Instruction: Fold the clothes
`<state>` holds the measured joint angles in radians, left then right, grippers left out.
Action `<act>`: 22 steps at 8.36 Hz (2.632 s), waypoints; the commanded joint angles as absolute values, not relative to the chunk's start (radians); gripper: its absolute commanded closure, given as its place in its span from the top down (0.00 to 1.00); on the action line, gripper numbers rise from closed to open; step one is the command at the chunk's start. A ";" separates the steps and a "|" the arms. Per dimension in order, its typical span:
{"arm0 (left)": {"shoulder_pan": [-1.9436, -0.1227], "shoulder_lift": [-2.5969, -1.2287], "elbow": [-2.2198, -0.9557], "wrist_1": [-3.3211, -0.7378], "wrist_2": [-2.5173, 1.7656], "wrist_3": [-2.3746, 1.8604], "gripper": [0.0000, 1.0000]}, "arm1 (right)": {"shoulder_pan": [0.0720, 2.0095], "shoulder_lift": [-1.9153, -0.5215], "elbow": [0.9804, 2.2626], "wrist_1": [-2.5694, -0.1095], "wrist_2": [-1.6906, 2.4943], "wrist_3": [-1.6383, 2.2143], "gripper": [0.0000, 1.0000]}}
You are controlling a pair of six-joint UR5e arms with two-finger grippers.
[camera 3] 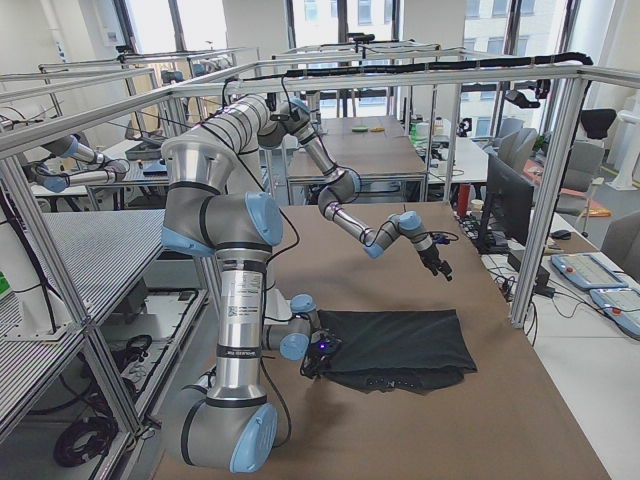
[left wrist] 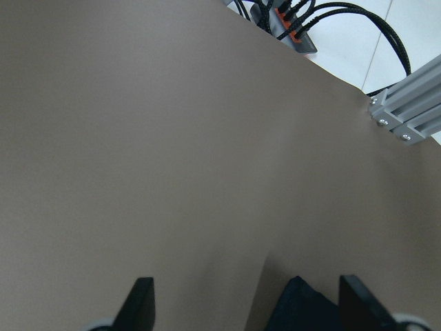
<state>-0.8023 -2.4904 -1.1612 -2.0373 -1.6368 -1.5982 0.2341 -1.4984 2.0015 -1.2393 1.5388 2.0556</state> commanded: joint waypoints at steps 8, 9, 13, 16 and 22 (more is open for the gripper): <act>-0.793 -2.503 -1.164 -2.019 -1.634 -1.646 0.94 | 0.235 -1.489 2.040 -1.249 1.542 2.063 0.00; -0.770 -2.503 -1.178 -2.019 -1.632 -1.682 0.94 | 0.233 -1.482 2.040 -1.249 1.543 2.066 0.00; -0.606 -2.288 -1.526 -1.997 -1.560 -1.884 0.97 | 0.186 -1.442 2.056 -1.247 1.534 2.120 0.00; -0.420 -1.970 -1.894 -1.991 -1.496 -1.955 0.97 | 0.169 -1.440 2.054 -1.249 1.508 2.128 0.00; -0.114 -1.931 -1.893 -2.006 -1.292 -2.082 0.91 | 0.166 -1.450 2.051 -1.250 1.477 2.131 0.00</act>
